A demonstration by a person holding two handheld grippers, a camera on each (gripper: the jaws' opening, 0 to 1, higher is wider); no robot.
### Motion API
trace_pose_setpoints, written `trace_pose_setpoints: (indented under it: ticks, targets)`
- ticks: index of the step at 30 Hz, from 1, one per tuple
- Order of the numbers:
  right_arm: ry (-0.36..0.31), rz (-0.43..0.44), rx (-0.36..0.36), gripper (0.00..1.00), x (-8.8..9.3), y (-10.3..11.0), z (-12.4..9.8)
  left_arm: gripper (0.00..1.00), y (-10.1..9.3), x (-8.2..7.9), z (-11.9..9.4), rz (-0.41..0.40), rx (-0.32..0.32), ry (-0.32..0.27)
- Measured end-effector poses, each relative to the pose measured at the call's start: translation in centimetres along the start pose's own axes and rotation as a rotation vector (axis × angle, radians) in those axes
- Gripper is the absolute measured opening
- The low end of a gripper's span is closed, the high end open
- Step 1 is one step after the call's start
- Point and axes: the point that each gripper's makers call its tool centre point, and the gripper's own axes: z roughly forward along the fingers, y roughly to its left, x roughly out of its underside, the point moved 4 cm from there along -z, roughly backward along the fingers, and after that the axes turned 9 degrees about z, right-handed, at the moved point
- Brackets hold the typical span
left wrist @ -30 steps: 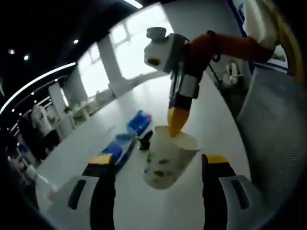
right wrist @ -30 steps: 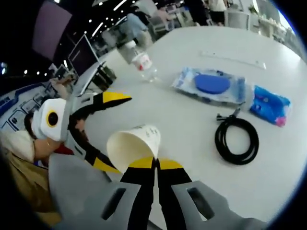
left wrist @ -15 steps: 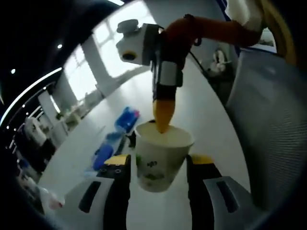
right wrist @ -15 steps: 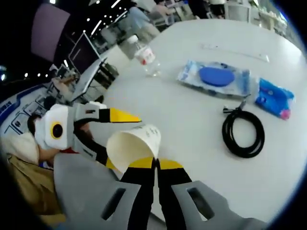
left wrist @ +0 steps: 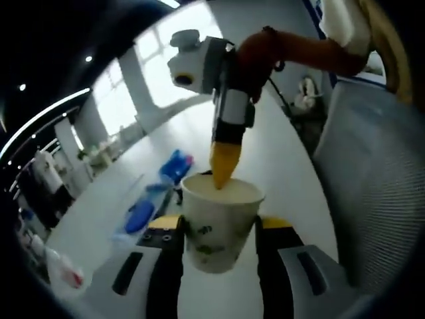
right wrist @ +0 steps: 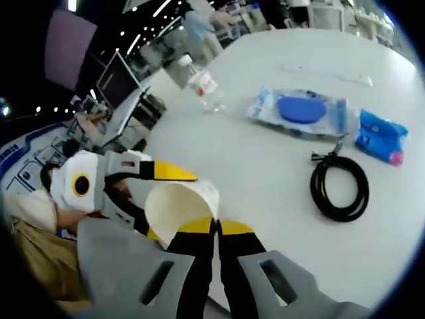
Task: Arrange the tabletop items into an orderly group along one side of the table until the central work area is clear of visible clutter.
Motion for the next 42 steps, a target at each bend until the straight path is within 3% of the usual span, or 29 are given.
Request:
trace_pose_setpoints:
  ticks: [6,8,10,14,17,23,30,38,42]
  targets:
    - [-0.054,-0.029,0.000,0.03,-0.8,0.3,-0.2,0.39,0.5,-0.4,-0.4,-0.109,-0.018,-0.050]
    - [-0.093,-0.036,-0.009,0.03,-1.3,0.6,-0.4,0.39,0.7,-0.5,-0.6,-0.144,-0.029,-0.066]
    - [-0.186,-0.012,-0.041,0.04,-2.5,1.1,-0.6,0.39,0.8,-0.6,-0.7,-0.193,-0.035,-0.092]
    - [-0.307,0.008,-0.063,0.18,-4.4,1.3,-1.8,0.39,1.3,-0.7,-1.0,-0.254,-0.052,-0.121]
    - [-0.358,0.016,-0.072,0.31,-4.9,1.4,-2.5,0.39,2.0,-0.8,-1.2,-0.307,-0.078,-0.147]
    - [-0.442,-0.005,-0.015,0.53,-5.2,0.6,-3.5,0.39,3.8,-0.2,-1.8,-0.396,-0.162,-0.180]
    - [-0.498,-0.014,0.003,0.86,-5.2,-0.1,-4.0,0.39,6.2,0.7,-2.6,-0.442,-0.272,-0.202]
    - [-0.538,0.004,0.032,0.92,-3.8,-1.3,-5.2,0.39,9.7,1.9,-3.5,-0.518,-0.411,-0.239]
    - [-0.520,-0.116,0.115,0.97,-3.1,-1.9,-6.0,0.39,11.2,2.9,-3.5,-0.516,-0.455,-0.228]
